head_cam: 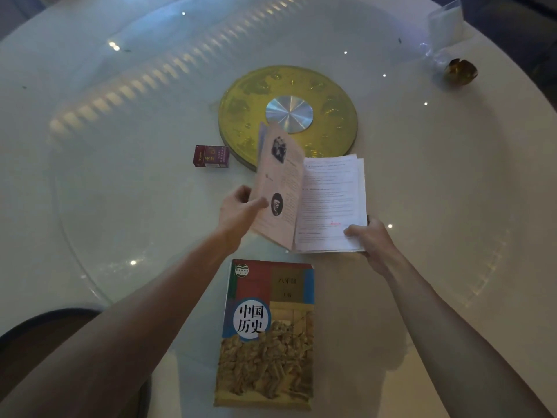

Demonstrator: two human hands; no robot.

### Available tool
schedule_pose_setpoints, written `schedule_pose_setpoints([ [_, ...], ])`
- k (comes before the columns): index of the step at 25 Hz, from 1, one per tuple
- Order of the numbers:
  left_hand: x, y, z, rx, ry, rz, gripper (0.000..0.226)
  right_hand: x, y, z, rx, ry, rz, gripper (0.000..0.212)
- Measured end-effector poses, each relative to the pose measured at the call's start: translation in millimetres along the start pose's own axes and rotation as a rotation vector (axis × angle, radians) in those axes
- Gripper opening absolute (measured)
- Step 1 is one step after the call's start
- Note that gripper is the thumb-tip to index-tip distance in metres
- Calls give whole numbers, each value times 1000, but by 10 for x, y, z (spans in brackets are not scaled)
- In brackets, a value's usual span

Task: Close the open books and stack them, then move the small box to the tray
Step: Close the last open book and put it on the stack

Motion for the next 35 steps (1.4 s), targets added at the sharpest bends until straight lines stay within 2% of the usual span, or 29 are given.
schedule_pose_setpoints([
  [2, 75, 267, 72, -73, 37, -85, 16, 52, 19, 15, -6, -11, -14, 50],
  [6, 112, 749, -72, -182, 7, -181, 27, 133, 86, 41, -95, 10, 6, 32],
  [10, 122, 1018, -379, -164, -100, -325, 47, 136, 64, 159, -210, 85, -18, 56],
  [13, -16, 896, -548, -339, -46, -131, 45, 72, 6, 338, -104, 95, 36, 42],
  [16, -107, 749, -599, -481, -37, 12, 65, 61, 22, 313, -86, 58, 72, 23],
  [19, -162, 683, -585, -394, -94, 0, 73, 130, 28, 90, -217, 10, 82, 35],
  [21, -189, 591, -557, -309, -131, -22, 67, 187, 22, -32, -275, -33, 55, 41],
  [24, -177, 445, -514, -74, -186, -194, 40, 329, 33, -159, -314, -64, -22, 45],
  [27, -23, 264, -483, 52, -148, -250, 15, 492, 87, -261, -316, -102, -77, 47],
  [29, 156, 156, -501, 55, -93, -266, 16, 615, 158, -313, -287, -109, -84, 47],
  [33, 551, -125, -691, 60, 50, -269, 39, 943, 351, -361, -223, -182, -135, 51],
  [35, 723, -240, -829, 97, 101, -268, 41, 1110, 431, -326, -210, -215, -157, 52],
])
Point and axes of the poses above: each hand's wrist, its own x-axis away from the middle knuckle, its own y-axis out of the palm, z = x × y, the point moved 4 cm from there along -x, towards the middle knuckle, and after that the axes turned 13 degrees about -y, right-handed, at the moved point
